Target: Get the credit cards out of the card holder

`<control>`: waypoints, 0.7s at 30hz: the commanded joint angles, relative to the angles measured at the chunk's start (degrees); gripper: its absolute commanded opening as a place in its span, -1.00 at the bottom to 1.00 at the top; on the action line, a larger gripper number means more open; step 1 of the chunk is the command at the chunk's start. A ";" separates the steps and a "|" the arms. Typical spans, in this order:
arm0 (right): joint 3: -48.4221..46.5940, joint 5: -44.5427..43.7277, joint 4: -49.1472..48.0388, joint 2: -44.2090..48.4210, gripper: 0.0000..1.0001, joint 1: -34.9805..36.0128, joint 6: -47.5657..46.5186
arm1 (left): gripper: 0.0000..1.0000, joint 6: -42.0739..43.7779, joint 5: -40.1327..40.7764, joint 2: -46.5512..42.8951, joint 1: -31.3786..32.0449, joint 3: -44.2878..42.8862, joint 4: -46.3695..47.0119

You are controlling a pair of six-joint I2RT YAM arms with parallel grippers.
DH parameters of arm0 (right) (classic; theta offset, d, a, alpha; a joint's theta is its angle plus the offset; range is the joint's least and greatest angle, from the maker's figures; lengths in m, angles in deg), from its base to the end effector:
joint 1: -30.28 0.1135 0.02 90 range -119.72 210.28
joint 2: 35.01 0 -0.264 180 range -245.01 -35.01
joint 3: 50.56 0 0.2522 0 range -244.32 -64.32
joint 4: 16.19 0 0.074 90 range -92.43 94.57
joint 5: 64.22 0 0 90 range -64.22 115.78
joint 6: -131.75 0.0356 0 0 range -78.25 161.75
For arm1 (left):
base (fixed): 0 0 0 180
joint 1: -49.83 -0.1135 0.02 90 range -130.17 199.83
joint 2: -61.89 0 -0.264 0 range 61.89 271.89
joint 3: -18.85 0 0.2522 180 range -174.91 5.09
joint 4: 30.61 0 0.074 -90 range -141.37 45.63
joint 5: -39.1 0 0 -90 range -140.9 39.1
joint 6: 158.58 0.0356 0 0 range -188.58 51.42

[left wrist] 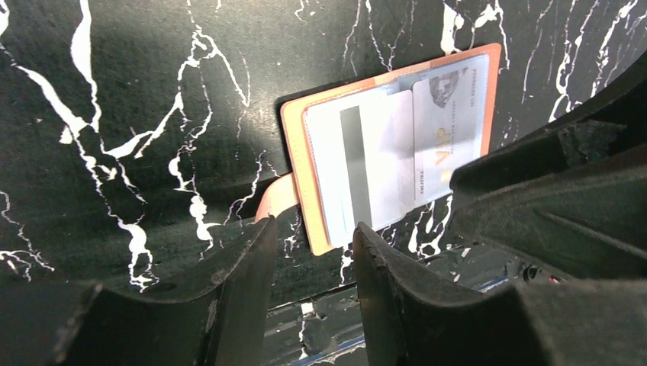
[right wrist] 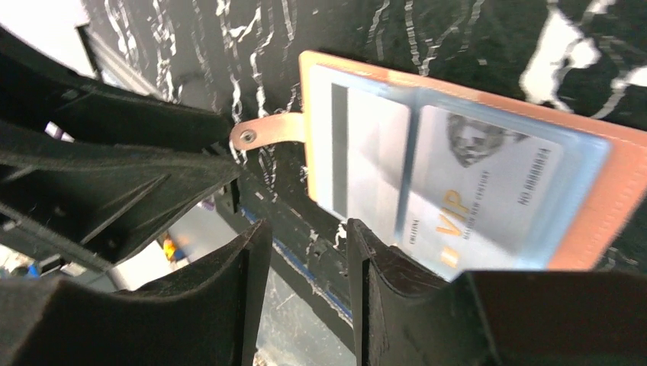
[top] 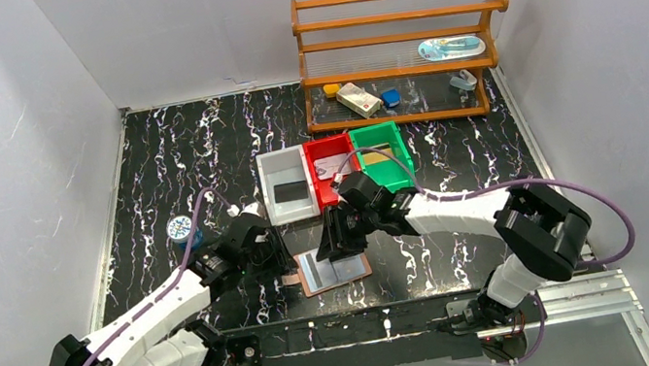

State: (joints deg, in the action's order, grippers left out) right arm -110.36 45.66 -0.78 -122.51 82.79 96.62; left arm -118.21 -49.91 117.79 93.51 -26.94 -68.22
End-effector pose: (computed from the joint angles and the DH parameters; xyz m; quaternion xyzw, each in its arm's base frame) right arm 0.1792 0.2535 0.1866 -0.0501 0.9049 0.4096 0.1044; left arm 0.1407 -0.1335 0.2068 -0.0515 0.9312 -0.2567 0.2534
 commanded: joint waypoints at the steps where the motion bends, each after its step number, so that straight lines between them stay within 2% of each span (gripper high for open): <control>1: -1.39 -7.05 4.20 2.63 0.00 -0.62 -0.20 | -0.17 2.34 -3.75 0.17 0.26 -2.14 2.95; 6: 2.27 -6.30 -0.30 3.70 -0.01 -2.59 2.58 | -0.17 4.35 -11.74 4.24 0.27 -3.05 8.92; 10: 5.33 -2.36 -6.32 3.44 -0.02 -3.87 4.87 | -0.18 4.72 -15.95 7.76 0.26 -3.42 12.19; 21: 6.57 1.98 -11.29 -0.18 -0.07 -4.18 6.73 | -0.28 3.09 -18.40 15.27 0.26 -1.77 13.85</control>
State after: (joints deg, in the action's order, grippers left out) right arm -103.87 45.57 -7.95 -121.77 78.68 102.26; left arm -114.64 -66.45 132.06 93.51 -28.58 -54.69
